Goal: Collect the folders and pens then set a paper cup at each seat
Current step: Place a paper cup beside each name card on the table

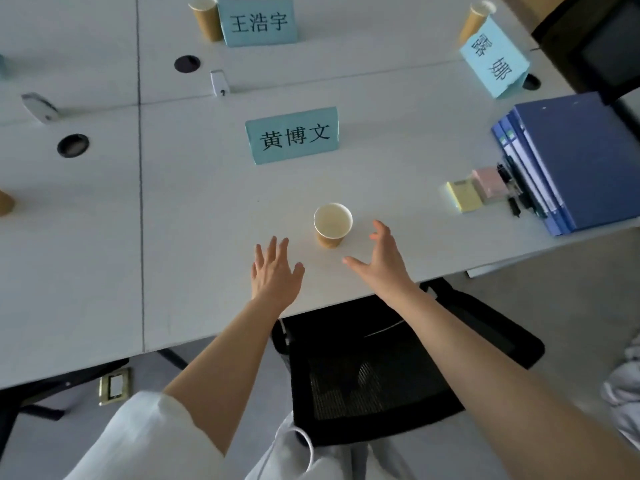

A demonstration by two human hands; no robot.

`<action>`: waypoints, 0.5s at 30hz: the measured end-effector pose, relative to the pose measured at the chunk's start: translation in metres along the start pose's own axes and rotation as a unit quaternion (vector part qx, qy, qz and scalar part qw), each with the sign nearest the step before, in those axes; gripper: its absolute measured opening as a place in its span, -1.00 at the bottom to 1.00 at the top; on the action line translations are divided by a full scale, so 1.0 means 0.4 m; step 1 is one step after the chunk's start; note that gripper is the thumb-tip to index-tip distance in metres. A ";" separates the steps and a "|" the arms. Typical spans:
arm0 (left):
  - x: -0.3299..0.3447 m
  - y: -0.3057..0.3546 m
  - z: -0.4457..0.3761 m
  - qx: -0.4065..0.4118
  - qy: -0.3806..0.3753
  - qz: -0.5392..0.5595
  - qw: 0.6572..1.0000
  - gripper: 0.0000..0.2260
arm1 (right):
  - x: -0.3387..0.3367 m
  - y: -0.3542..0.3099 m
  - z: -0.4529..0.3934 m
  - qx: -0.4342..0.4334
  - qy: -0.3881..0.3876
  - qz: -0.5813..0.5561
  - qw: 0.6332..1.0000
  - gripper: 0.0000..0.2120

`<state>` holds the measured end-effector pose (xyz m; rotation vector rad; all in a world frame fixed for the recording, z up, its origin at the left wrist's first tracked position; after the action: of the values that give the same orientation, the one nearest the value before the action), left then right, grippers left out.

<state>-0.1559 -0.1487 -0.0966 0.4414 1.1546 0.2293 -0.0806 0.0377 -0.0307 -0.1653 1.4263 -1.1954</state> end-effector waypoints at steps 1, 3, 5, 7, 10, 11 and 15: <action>0.011 0.002 -0.011 0.002 -0.013 -0.021 1.000 -0.43 | 0.010 0.004 -0.018 -0.010 -0.013 0.006 1.000 -0.11; 0.031 0.006 -0.031 -0.006 -0.025 -0.043 0.999 -0.41 | 0.027 0.010 -0.054 -0.023 -0.035 0.011 0.999 -0.06; 0.048 0.010 -0.043 -0.021 -0.016 -0.050 0.998 -0.38 | 0.039 0.005 -0.088 -0.053 -0.054 0.020 0.997 -0.02; 0.073 0.016 -0.053 -0.039 -0.009 -0.052 0.998 -0.37 | 0.049 0.001 -0.117 -0.082 -0.075 0.023 0.994 0.00; 0.111 0.031 -0.050 -0.076 -0.004 -0.055 0.996 -0.37 | 0.062 0.000 -0.155 -0.121 -0.116 0.024 0.986 0.03; 0.119 0.036 -0.051 -0.085 -0.003 -0.058 0.995 -0.38 | 0.067 0.000 -0.169 -0.132 -0.125 0.025 0.983 0.04; 0.121 0.041 -0.049 -0.097 0.006 -0.071 0.993 -0.39 | 0.090 -0.008 -0.201 -0.146 -0.146 0.021 0.978 0.02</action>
<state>-0.1541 -0.1105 -0.1359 0.1860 1.1575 0.2166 -0.1571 0.0551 -0.0709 -0.4927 1.3298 -0.8804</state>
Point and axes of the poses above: each hand's wrist, its own z-axis away from the middle knuckle, its own x-axis out of the palm, y = z × x, the point moved 6 cm from there along -z, towards the middle knuckle, and after that the axes turned 7 degrees about y, right-handed, at the moved point
